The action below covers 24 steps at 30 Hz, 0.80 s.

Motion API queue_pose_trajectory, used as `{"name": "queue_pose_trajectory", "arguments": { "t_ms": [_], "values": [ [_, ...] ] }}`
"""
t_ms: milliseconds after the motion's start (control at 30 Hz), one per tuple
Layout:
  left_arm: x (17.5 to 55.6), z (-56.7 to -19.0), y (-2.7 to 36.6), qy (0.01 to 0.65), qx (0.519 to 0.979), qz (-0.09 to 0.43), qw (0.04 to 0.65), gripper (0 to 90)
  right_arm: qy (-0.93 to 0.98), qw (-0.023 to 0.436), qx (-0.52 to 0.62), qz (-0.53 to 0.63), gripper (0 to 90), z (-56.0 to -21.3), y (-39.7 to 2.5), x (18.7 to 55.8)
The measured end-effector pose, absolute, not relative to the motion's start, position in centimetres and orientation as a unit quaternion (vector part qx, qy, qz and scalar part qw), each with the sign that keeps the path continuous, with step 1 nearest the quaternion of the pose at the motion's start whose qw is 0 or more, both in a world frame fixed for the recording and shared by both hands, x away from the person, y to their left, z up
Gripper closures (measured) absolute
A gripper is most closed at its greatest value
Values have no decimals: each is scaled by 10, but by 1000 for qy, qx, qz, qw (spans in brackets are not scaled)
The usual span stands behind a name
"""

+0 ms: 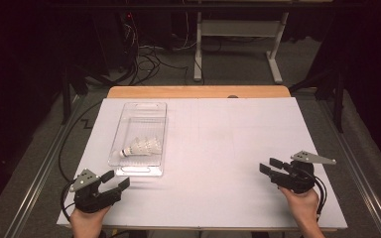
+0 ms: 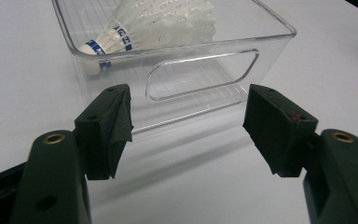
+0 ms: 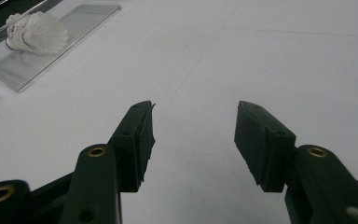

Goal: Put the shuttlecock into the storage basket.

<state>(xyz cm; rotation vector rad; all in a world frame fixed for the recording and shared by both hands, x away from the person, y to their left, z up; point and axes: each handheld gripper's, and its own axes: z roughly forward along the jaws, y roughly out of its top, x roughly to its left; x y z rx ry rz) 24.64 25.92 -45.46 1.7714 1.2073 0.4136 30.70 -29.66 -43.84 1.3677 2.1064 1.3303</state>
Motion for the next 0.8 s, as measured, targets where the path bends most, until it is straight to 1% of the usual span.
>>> {"name": "queue_pose_trajectory", "arguments": {
  "t_ms": [600,800],
  "values": [
    [246,-455,259,490,720,167,462,329,730,163,480,459,460,-445,-305,298],
    [246,-454,259,490,720,167,462,329,728,159,483,460,455,-447,-307,294]
  ]
}}
